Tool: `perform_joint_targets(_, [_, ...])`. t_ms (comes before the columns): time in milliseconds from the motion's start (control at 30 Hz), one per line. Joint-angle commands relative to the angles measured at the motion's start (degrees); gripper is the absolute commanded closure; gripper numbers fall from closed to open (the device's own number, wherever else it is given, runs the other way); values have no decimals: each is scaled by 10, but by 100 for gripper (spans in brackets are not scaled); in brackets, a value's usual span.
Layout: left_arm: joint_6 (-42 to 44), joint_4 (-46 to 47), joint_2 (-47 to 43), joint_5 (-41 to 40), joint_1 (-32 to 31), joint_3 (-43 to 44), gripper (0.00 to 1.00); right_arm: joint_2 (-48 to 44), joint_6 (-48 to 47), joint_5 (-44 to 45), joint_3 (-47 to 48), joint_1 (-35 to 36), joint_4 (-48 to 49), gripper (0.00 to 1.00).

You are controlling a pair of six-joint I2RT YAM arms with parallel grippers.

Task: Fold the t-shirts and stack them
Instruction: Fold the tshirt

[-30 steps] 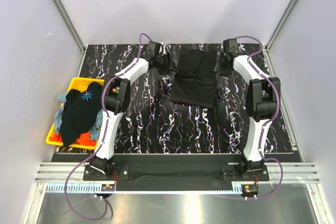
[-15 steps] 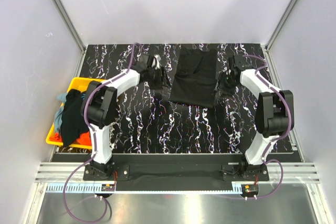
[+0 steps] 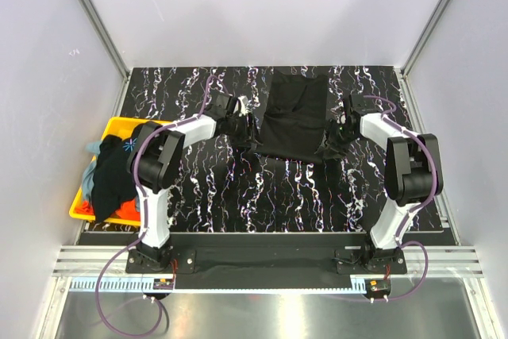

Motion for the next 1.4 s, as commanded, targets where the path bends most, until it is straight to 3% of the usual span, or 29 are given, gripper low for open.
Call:
perform_joint_targets(0, [13,40,13,1,1,1,41,9,-10,-18,-2,-1,29,50])
perform_joint_targets(167, [21,40,36,13,1,24,43,17,-15,-14,-6,-1,39,51])
perform_joint_targets(467, [3,46,45,23,-10,7,59,39,-27,-14,-24,-2,72,54])
perform_joint_targets(567, [-10,58,34,16,-18,-18,76,38,-29,-13,-27,-3,74,75])
perform_joint_targets(600, [-13,57,24,12,-18,-23,87,34,-25,-9,-29,-2,73,81])
perform_joint_targets(633, [-16,55,17,2,-19,-35,93,26,-24,2,-35,-2,73,95])
perform_joint_targets(700, [-35,54,-14,-19,-19,-55,100,19,-24,14,-43,-2,66,100])
perform_joint_targets(833, [-63,72,-75,-61,-32,-138,100,-9,-18,6,-79,-3,62,100])
perform_joint_targets(1033, [-95,68,-156,-102,-72,-259,100,-108,47,-21,-205,0,59,97])
perform_joint_targets(1200, [-105,97,-201,-85,-80,-314,58,-142,44,-30,-243,7,65,66])
perform_joint_targets(1300, [-91,47,-221,-107,-80,-292,48,-161,45,-6,-214,6,38,60])
perform_joint_targets(1367, [-74,11,-223,-125,-80,-245,47,-168,48,14,-174,6,18,57])
